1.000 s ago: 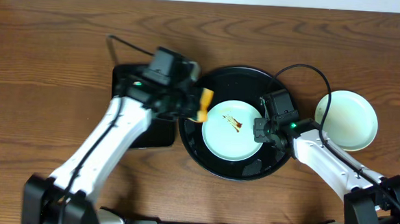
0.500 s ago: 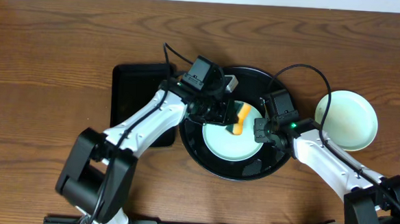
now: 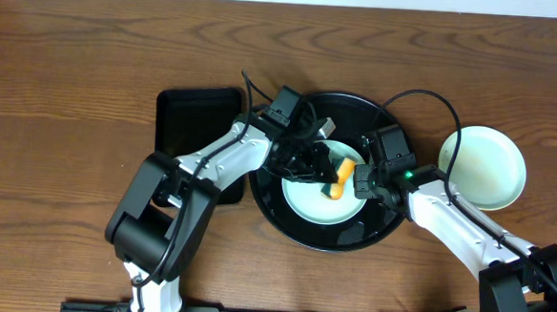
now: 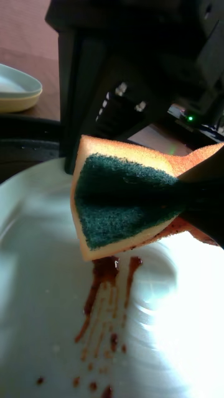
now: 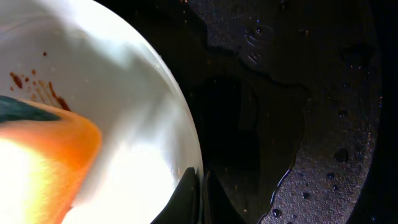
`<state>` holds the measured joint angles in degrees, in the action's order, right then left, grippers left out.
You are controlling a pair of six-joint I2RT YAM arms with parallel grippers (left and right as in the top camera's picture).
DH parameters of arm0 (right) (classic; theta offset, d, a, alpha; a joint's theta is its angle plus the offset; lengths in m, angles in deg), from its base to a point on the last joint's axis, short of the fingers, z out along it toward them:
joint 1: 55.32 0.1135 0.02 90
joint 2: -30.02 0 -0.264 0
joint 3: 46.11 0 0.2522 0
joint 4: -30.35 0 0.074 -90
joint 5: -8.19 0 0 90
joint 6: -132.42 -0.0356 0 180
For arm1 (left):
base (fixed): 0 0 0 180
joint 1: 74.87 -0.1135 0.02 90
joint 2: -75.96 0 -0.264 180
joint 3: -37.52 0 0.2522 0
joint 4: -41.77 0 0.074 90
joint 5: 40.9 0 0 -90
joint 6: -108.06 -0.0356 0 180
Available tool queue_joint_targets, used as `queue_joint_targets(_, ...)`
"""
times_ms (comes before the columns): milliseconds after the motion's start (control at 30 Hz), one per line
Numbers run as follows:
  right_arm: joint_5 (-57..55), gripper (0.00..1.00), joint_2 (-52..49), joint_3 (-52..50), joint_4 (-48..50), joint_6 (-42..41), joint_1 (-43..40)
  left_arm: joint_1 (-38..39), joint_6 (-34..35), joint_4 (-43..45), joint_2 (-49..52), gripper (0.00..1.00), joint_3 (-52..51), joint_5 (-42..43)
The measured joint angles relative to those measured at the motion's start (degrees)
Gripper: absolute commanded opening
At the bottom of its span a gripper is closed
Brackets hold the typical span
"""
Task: Clean dirty plates on tray and stack at the side
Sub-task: 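Scrub the last light-blue plate with the sponge in the left gripper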
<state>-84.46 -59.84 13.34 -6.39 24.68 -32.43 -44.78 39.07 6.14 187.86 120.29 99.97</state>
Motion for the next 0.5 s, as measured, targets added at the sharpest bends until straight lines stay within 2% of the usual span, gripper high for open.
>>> queue_joint_targets(333,0.0,0.01,0.0,0.0,-0.22,0.0,0.0,1.07,0.09,1.55,3.21,0.08,0.0,0.74)
queue_joint_targets(500,-0.15,0.01,-0.04,0.0,-1.53,0.0,0.0,2.29,0.15,1.49,4.09,0.08,0.0,-2.49)
